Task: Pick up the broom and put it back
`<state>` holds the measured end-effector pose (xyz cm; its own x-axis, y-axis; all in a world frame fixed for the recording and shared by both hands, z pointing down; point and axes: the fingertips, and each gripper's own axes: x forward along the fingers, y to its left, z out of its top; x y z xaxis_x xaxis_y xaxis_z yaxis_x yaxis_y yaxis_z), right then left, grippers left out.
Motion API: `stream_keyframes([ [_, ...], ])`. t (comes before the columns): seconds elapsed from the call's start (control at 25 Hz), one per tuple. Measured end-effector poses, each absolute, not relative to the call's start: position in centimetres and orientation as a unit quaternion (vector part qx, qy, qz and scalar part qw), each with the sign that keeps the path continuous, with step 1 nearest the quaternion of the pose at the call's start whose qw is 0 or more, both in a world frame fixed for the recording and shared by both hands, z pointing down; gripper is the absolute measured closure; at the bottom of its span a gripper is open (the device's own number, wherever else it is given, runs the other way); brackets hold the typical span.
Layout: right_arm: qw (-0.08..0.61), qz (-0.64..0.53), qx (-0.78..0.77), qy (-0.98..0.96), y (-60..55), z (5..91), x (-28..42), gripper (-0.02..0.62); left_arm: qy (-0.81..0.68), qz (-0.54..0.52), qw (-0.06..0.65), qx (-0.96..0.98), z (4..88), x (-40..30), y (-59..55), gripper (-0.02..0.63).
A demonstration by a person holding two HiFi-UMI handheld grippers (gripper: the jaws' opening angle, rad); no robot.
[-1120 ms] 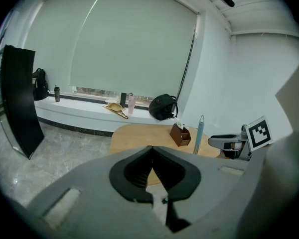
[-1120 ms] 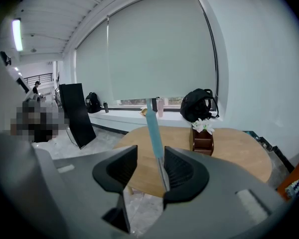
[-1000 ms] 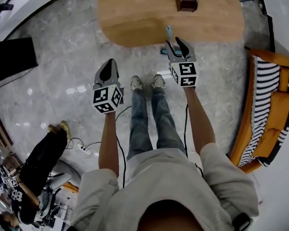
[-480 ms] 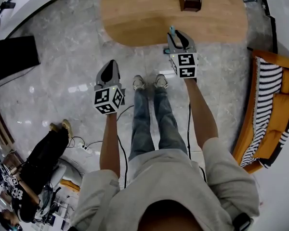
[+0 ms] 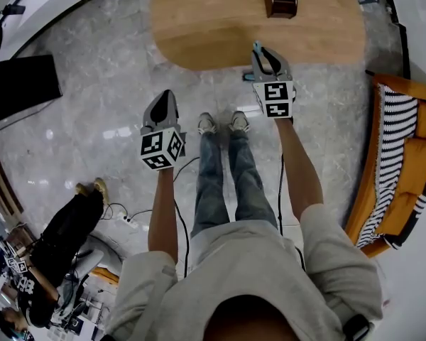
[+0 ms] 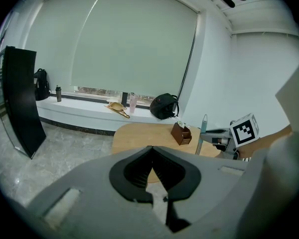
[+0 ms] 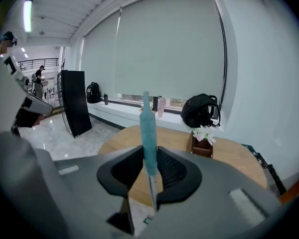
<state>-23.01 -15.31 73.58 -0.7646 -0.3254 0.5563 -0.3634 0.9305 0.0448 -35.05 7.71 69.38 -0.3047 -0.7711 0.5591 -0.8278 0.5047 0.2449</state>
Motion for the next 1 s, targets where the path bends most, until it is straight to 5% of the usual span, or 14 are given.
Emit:
stream_keyframes([
  [1.0, 0.222, 0.076, 0.305, -0.923, -15.0, 61.8, -9.0, 0.511, -0.784, 0.02, 0.239, 0.573, 57.7, -30.2, 1.0, 0.604],
])
